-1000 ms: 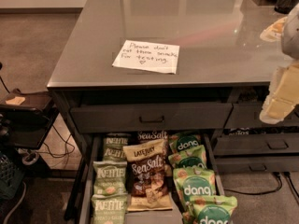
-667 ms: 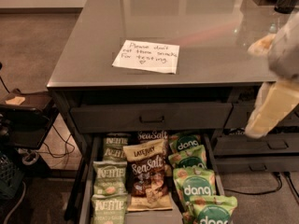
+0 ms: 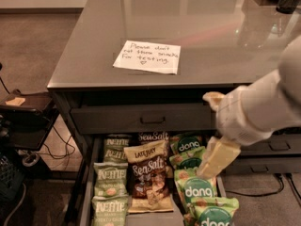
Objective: Pick brown chip bag from middle drawer and place on counter
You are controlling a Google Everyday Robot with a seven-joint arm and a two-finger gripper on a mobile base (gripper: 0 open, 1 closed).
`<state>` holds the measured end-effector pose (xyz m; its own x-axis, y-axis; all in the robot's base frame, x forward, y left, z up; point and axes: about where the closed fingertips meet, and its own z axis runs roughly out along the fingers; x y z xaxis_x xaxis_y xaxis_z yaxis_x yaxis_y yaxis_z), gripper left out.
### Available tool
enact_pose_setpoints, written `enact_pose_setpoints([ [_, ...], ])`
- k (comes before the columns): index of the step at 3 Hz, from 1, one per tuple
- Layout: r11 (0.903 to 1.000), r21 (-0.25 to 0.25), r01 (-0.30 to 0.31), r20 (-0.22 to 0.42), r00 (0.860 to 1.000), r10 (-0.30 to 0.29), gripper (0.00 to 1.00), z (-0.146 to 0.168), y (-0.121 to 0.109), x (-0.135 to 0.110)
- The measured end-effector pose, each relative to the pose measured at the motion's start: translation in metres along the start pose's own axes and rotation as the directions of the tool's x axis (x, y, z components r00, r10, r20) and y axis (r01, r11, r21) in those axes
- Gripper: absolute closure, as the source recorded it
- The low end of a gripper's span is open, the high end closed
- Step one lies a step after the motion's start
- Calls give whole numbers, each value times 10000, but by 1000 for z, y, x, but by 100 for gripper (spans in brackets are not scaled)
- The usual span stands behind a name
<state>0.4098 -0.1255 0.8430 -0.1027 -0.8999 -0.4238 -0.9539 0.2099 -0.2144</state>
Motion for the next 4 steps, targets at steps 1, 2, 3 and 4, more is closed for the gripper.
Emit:
enact_pose_setpoints([
  [1,9994,-357,-40,632,9980,63,0,76,23,-2],
  [2,9969,-772,-116,851,9962,182,0,137,33,-5],
  [3,9978,-656,-128,882,9959,185,0,135,31,-5],
  [4,9982,-597,65,961,9954,-7,0,140,31,-3],
])
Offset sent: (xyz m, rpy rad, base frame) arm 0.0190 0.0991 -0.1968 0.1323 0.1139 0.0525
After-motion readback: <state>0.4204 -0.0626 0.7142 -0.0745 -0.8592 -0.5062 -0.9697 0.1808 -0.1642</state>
